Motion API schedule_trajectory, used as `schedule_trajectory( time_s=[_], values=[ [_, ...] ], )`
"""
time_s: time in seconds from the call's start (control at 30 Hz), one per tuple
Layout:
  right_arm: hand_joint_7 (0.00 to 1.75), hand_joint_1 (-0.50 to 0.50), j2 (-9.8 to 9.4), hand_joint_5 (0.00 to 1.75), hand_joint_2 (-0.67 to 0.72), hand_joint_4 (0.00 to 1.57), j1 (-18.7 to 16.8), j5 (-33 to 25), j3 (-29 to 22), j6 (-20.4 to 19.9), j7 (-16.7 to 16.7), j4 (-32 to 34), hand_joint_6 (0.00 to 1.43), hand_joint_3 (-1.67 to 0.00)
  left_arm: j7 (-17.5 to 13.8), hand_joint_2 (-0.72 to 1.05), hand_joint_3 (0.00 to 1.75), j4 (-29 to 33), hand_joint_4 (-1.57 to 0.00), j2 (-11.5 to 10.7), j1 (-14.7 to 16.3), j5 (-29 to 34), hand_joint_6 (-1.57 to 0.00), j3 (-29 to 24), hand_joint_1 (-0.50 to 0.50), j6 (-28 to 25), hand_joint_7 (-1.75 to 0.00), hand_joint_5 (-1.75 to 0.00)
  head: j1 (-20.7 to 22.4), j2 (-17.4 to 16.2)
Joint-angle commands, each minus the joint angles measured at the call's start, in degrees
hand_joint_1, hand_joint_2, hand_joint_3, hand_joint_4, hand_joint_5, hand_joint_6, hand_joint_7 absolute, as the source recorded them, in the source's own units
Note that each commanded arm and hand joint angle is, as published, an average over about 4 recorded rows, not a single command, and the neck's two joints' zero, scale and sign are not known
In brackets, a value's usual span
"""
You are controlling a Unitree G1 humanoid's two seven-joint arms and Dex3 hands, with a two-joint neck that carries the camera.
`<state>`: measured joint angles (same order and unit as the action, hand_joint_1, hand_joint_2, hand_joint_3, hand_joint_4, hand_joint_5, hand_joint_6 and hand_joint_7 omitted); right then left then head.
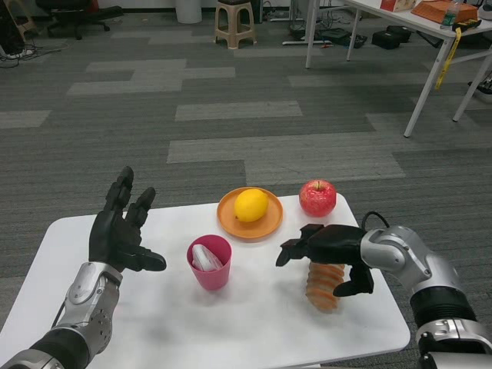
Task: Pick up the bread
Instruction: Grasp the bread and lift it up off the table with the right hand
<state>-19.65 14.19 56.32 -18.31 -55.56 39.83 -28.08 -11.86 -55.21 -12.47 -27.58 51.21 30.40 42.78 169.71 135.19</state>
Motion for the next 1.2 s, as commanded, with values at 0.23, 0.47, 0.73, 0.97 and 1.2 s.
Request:
schedule_trajectory(
  time_s=[0.23,0.47,0.73,0.97,1.2],
  values=[
    [0.33,-0.42,-0.1,0.46,0.14,0.0,1.39,4.63,0.07,-0.53,0.23,-2.38,0.0,-1.59,0.08,-0.46,0.09,0.37,0.0,-0.8,0.51,0.11,0.0,-0.16,0.5,0.29,0.0,-0.41,-2.36,-0.34],
    [0.0,-0.46,-0.12,0.02,0.15,0.0,1.68,5.99,-0.19,0.85,0.6,-1.72,0.0,-1.59,0.08,-0.46,0.09,0.54,0.0,-0.89,0.64,0.11,0.0,-0.03,0.5,0.29,0.0,-0.41,-5.14,-0.01],
    [0.0,-0.46,-3.42,0.0,0.22,0.0,4.75,7.44,2.79,0.46,0.6,-3.52,0.0,-1.59,0.08,-0.46,0.09,0.54,0.0,-0.98,0.69,0.16,0.0,0.19,0.5,0.29,0.0,-0.41,-5.89,0.39],
    [0.0,-0.46,-5.18,0.0,0.28,0.0,5.65,9.14,4.86,0.3,0.51,-7.19,0.0,-1.59,0.08,-0.46,0.09,0.54,0.0,-0.91,0.69,0.2,0.0,0.19,0.5,0.29,0.0,-0.41,-5.95,0.53],
    [0.0,-0.46,-5.22,0.0,0.28,0.0,5.68,10.96,5.39,0.72,0.43,-9.59,0.0,-1.59,0.08,-0.46,0.09,0.54,0.0,-0.98,0.69,0.2,0.0,0.28,0.5,0.29,0.0,-0.41,-6.0,0.5]
  ],
)
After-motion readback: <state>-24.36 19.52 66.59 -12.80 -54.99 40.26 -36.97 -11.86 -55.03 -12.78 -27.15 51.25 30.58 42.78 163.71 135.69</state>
